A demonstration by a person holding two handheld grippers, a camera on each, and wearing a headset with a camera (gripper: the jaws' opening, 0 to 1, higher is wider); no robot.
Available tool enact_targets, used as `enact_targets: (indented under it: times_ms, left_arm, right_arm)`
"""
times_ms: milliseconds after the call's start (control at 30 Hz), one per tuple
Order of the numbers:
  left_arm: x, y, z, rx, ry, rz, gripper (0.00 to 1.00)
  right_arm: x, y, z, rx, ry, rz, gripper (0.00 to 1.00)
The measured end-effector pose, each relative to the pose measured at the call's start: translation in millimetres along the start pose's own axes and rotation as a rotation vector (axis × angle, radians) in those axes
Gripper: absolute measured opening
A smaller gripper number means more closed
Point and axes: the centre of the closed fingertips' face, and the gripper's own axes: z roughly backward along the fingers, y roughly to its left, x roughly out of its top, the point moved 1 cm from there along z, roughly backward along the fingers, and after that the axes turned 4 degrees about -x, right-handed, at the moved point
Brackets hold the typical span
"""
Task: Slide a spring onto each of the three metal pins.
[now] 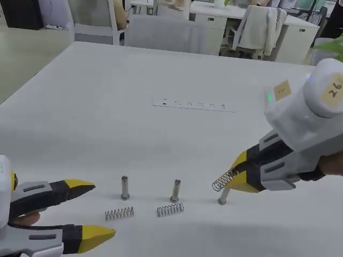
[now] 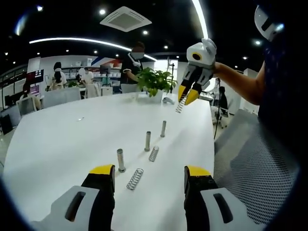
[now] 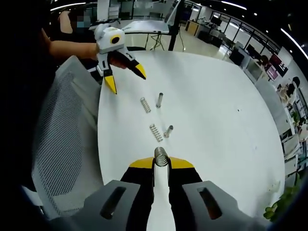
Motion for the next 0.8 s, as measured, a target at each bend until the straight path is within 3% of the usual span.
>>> enact_targets:
  times_ms: [333,800]
  left_arm:
    - [-3.8,5.2,4.9,0.033,-0.006,0.023,0.57]
    - [-5.5,3.6,5.9,0.039,-0.001,0.019,0.59]
  right_arm:
    - [-22.8,-25.1,3.7,-0.05,0.091,-0.019,0.08]
    - [-37.5,-42.3,-22.5,-0.012,0.216,0.023,0.08]
